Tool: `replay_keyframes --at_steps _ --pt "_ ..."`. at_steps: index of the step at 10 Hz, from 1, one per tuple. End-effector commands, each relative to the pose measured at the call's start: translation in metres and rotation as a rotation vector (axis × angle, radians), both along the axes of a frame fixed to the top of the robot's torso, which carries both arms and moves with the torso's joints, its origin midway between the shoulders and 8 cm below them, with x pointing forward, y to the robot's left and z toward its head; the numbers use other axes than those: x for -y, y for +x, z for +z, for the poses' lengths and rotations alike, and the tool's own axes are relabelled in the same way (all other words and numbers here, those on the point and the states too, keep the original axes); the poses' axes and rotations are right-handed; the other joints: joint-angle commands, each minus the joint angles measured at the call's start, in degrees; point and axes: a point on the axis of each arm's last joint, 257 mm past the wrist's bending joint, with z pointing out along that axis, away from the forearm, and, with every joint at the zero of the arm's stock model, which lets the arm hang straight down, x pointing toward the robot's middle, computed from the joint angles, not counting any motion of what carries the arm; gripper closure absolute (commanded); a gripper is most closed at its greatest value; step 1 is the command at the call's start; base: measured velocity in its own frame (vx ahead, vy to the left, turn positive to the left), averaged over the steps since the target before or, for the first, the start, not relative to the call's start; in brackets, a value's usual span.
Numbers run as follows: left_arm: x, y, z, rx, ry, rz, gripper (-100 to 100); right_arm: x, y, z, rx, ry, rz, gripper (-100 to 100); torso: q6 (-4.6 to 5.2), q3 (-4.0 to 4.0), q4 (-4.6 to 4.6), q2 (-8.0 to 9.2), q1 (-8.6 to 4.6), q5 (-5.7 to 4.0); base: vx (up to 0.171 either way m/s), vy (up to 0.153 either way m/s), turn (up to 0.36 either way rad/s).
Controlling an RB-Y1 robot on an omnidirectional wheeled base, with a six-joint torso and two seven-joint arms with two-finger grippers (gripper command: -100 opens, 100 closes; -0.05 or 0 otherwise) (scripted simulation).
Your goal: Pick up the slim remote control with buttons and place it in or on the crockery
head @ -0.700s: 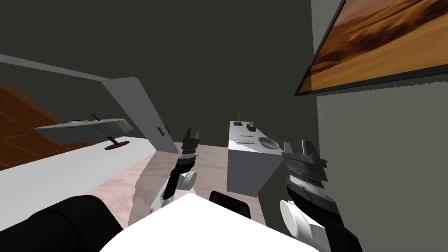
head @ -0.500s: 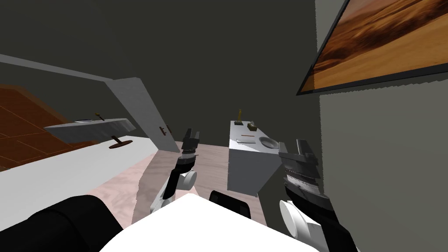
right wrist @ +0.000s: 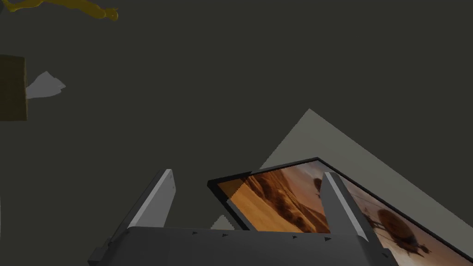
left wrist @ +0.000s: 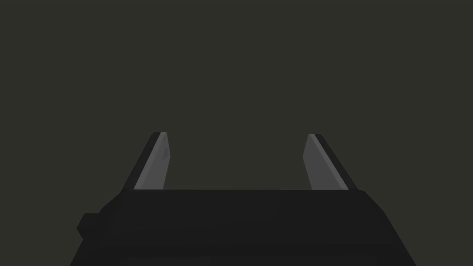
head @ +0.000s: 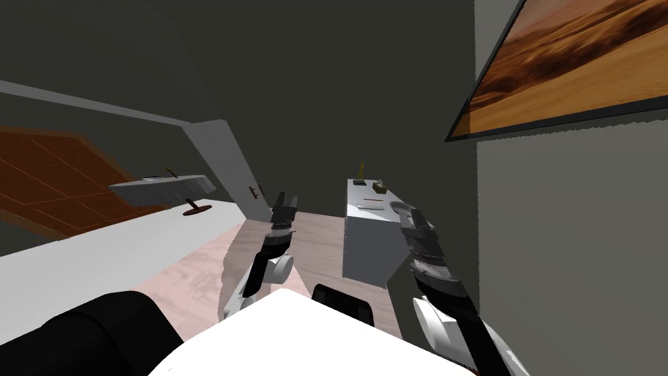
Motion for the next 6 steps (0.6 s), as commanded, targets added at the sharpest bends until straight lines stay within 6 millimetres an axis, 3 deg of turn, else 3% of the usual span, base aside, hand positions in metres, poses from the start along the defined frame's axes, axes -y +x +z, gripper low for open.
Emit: replay_keyframes --at_steps 1,2,3,6 --pt "0.0 0.0 0.0 0.0 0.0 0.0 0 -0.023 0.006 -0.018 -0.019 -0.104 0.022 -100 0.0 0.0 0.0 0.0 0.0 0.0 -0.137 0.043 0.129" --pt "0.0 0.0 0.0 0.0 0.0 0.0 0 -0.024 0.006 -0.019 -0.021 -0.115 0.026 -100 0.0 0.04 0.01 0.08 -0.04 0.0 -0.106 0.037 0.041" --pt "0.0 0.0 0.0 0.0 0.0 0.0 0 -0.039 0.01 -0.034 -0.032 -0.191 0.044 -100 0.03 0.02 0.01 0.02 -0.07 -0.01 -0.1 0.061 0.09" --pt "0.0 0.0 0.0 0.0 0.0 0.0 0 -0.054 0.013 -0.052 -0.042 -0.287 0.07 -100 0.03 -0.2 -0.08 -0.37 -0.22 -0.04 -0.005 0.012 0.034"
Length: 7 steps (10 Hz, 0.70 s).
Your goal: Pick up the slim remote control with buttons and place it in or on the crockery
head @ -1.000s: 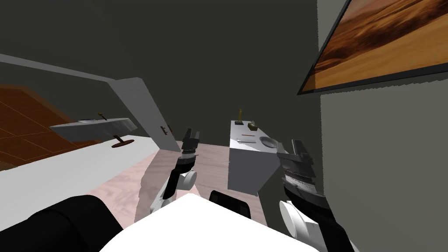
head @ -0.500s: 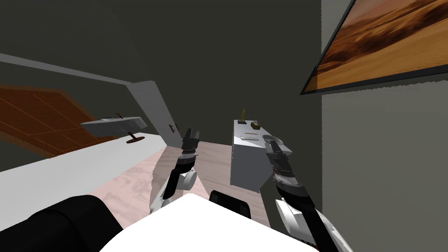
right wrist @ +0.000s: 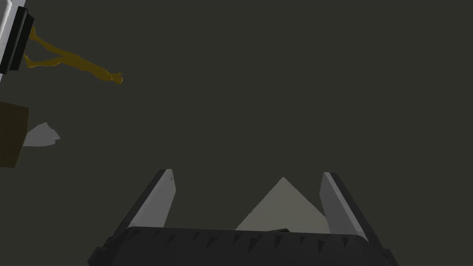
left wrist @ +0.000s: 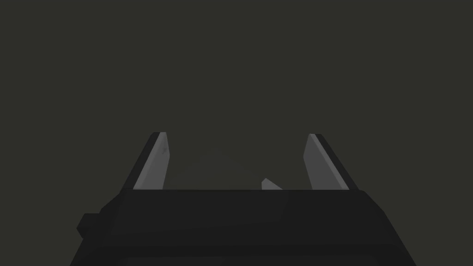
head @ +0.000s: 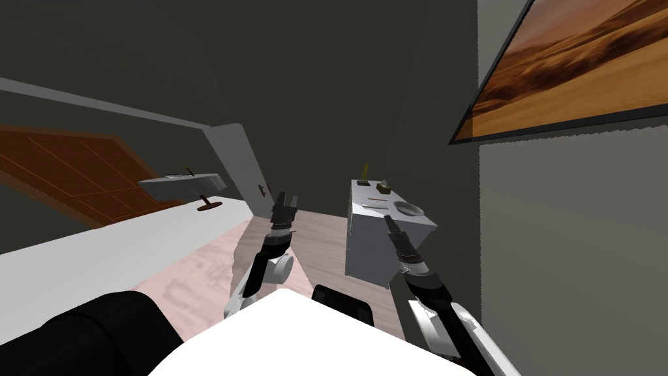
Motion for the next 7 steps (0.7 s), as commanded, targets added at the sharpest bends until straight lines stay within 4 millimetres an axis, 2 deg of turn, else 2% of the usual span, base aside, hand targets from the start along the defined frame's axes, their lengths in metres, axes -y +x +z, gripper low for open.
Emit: replay_keyframes --at_steps 1,7 --pt "0.0 0.0 0.0 0.0 0.0 0.0 0 -0.0013 0.0006 -0.0028 -0.002 -0.017 0.004 -100 0.0 0.0 0.0 0.0 0.0 0.0 0.0 0.0 0.0" --pt "0.0 0.0 0.0 0.0 0.0 0.0 0 -0.0013 0.0006 -0.0028 -0.002 -0.017 0.004 -100 0.0 0.0 0.0 -0.01 0.0 0.0 0.0 0.0 0.0"
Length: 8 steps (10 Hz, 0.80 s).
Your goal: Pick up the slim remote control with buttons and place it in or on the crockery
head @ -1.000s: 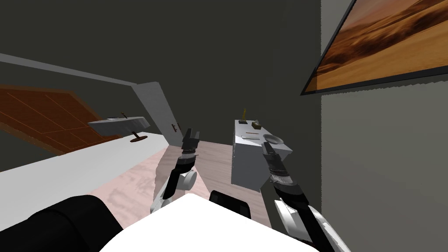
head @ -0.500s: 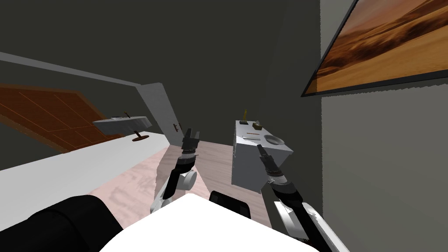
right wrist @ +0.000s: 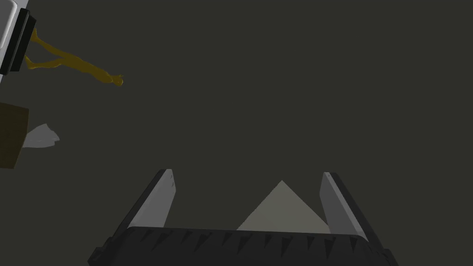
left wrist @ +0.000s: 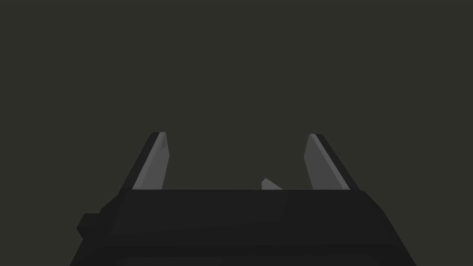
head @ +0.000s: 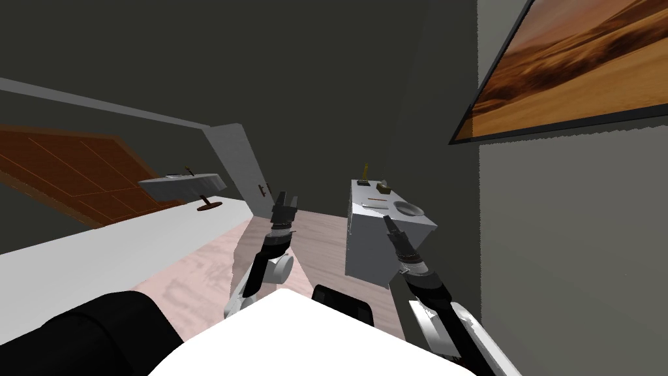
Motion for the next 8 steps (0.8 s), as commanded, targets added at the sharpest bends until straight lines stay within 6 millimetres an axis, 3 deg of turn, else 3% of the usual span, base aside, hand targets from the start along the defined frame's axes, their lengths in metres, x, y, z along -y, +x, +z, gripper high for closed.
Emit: replay_keyframes --at_steps 1,8 --pt "0.0 0.0 0.0 0.0 0.0 0.0 0 0.0 0.0 0.0 0.0 0.0 0.0 -100 0.0 0.0 0.0 0.0 0.0 0.0 0.0 0.0 0.0" --pt "0.0 0.0 0.0 0.0 0.0 0.0 0 -0.01 0.003 -0.032 -0.027 -0.208 0.082 -100 -0.02 -0.06 -0.02 -0.1 0.11 0.03 0.017 0.025 0.07"
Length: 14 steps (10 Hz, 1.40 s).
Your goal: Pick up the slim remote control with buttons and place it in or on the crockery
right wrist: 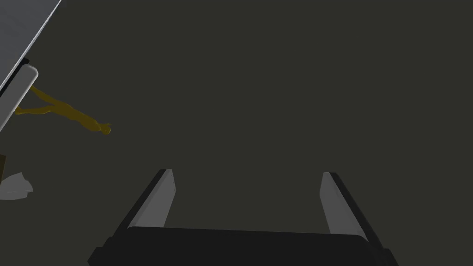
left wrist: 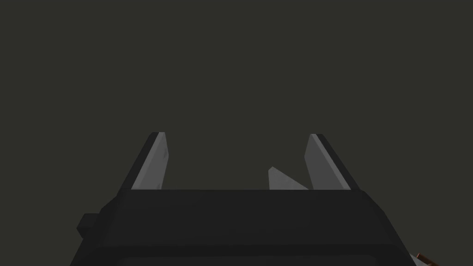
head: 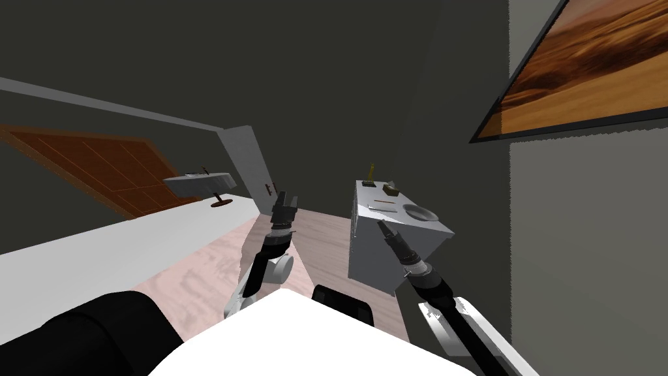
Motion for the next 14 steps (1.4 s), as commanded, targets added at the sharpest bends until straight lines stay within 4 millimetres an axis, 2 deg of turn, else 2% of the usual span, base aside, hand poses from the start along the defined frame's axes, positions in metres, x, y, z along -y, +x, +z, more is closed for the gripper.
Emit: replay_keyframes --at_steps 1,8,14 --pt "0.0 0.0 0.0 0.0 0.0 0.0 0 -0.0003 -0.0003 -0.0014 -0.001 -0.013 0.005 -100 0.0 0.0 0.0 0.0 0.0 0.0 0.0 0.0 0.0" --pt "0.0 0.0 0.0 0.0 0.0 0.0 0 -0.0003 -0.0003 -0.0014 -0.001 -0.013 0.005 -100 0.0 0.04 0.02 0.06 -0.04 -0.01 -0.001 -0.002 -0.006" --pt "0.0 0.0 0.0 0.0 0.0 0.0 0 0.0019 -0.0002 0.0027 0.02 -0.03 0.023 -100 -0.01 0.06 0.03 0.09 -0.05 -0.02 -0.017 -0.025 -0.07"
